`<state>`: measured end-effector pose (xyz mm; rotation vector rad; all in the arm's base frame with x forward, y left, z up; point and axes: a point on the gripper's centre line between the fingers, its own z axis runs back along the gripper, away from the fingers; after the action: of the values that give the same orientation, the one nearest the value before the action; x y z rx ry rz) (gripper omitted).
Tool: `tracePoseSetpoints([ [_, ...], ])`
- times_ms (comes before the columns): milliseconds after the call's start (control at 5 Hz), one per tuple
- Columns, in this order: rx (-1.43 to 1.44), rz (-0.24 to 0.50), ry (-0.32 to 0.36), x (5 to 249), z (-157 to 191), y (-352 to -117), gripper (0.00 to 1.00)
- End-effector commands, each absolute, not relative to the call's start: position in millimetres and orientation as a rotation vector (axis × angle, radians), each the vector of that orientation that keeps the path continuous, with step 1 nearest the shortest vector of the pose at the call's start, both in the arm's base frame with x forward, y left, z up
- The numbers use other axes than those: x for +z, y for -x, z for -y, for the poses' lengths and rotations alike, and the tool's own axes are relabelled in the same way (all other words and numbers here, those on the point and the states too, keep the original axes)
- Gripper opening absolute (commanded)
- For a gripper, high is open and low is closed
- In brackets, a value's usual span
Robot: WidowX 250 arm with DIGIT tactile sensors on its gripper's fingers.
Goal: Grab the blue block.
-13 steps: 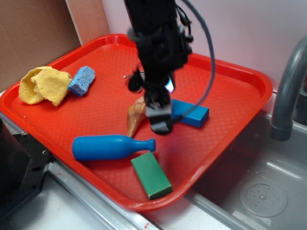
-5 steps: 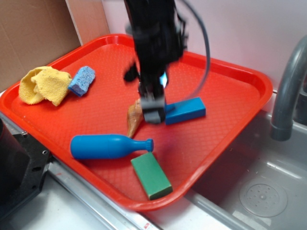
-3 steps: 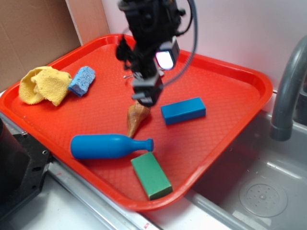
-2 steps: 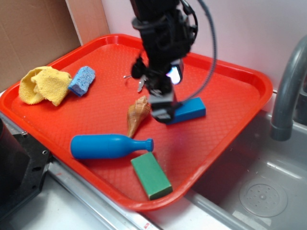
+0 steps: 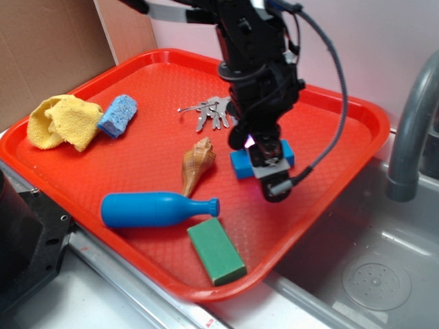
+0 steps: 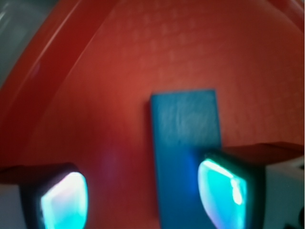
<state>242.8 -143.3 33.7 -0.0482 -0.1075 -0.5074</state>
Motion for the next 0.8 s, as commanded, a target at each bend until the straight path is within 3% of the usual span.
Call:
tracePoseSetpoints([
  [0,-0.532,0.064,-0.015,6,138,-260,1.00],
  [400,-0.449,0.070,-0.007,26,93,-256,1.00],
  [600,-0.471,0.116,0.050,59,89,-241,1.00],
])
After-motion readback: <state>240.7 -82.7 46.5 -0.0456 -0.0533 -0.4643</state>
